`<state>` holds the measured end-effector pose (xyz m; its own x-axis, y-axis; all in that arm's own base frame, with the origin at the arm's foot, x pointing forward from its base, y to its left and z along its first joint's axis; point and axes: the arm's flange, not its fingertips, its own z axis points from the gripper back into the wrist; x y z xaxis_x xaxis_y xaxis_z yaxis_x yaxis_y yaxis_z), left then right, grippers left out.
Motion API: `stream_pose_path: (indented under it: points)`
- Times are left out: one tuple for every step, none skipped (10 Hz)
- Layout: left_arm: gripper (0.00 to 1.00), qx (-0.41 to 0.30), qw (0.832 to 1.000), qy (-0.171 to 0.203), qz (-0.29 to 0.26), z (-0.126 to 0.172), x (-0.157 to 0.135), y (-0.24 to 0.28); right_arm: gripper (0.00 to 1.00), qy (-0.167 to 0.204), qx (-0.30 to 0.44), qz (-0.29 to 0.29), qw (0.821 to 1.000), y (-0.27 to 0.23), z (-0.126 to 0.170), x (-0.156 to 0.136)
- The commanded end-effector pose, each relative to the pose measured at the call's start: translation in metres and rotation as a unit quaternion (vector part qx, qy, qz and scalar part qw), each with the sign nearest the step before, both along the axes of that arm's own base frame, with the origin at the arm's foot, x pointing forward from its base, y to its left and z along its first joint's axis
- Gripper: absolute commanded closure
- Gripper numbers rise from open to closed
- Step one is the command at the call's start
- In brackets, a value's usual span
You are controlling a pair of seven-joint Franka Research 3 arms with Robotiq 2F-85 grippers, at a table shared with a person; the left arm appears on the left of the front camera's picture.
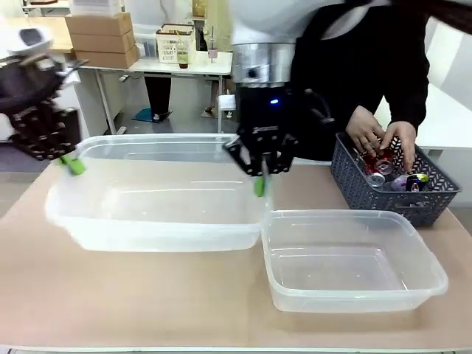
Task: Sort the waste into each basket.
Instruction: Pick up the Organizing box on the left side of the table and lift it.
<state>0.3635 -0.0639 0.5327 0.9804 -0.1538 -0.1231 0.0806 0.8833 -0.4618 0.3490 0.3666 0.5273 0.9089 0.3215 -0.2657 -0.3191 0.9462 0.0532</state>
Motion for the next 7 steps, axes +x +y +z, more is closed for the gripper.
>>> stream_pose_path:
  points:
    - [0.91, -0.027, 0.999, 0.015, -0.038, 0.006, 0.039, -0.033, 0.95, 0.041, -0.005, 0.063, 0.997, -0.056, -0.004, -0.019]
    - [0.91, -0.033, 0.998, 0.020, -0.055, 0.004, 0.047, -0.054, 0.95, 0.045, 0.004, 0.072, 0.996, -0.075, -0.011, -0.018]
    - [0.91, -0.030, 0.997, 0.022, -0.072, 0.000, 0.054, -0.071, 0.95, 0.046, 0.032, 0.081, 0.995, -0.086, -0.023, -0.013]
    - [0.91, -0.023, 0.996, 0.032, -0.086, -0.007, 0.060, -0.086, 0.95, 0.054, 0.059, 0.059, 0.995, -0.095, -0.038, -0.005]
    - [0.91, -0.019, 0.994, 0.043, -0.094, -0.014, 0.066, -0.099, 0.95, 0.058, 0.092, 0.039, 0.993, -0.101, -0.051, 0.004]
    - [0.91, -0.007, 0.994, 0.041, -0.099, -0.021, 0.070, -0.110, 0.95, 0.048, 0.147, -0.005, 0.988, -0.110, -0.060, 0.013]
    - [0.91, -0.001, 0.994, 0.045, -0.103, -0.027, 0.073, -0.117, 0.95, 0.032, 0.196, -0.043, 0.979, -0.116, -0.065, 0.018]
